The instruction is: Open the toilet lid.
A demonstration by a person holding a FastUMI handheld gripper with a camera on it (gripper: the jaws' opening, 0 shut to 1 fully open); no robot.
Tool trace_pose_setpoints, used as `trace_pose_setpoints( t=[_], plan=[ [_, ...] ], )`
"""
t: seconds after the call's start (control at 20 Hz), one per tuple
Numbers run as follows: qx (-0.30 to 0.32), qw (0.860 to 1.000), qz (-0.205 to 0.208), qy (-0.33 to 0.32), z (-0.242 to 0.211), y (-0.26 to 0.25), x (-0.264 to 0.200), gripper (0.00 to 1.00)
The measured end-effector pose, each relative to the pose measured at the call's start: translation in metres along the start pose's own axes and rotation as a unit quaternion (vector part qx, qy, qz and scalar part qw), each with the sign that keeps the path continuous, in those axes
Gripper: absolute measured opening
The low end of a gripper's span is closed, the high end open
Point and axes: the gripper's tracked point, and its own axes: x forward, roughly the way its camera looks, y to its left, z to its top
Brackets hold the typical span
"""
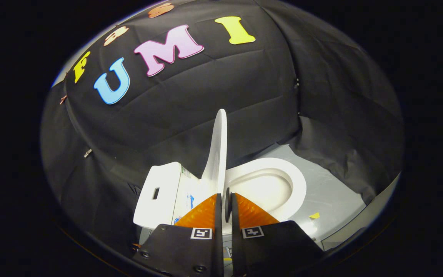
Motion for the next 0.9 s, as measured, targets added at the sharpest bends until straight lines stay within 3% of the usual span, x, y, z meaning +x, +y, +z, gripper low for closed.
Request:
trace_pose_setpoints(
  t=[0.9],
  plan=[
    [-0.154,0.987,-0.036,-0.027,-0.033,0.157,-0.017,0.14]
  ],
)
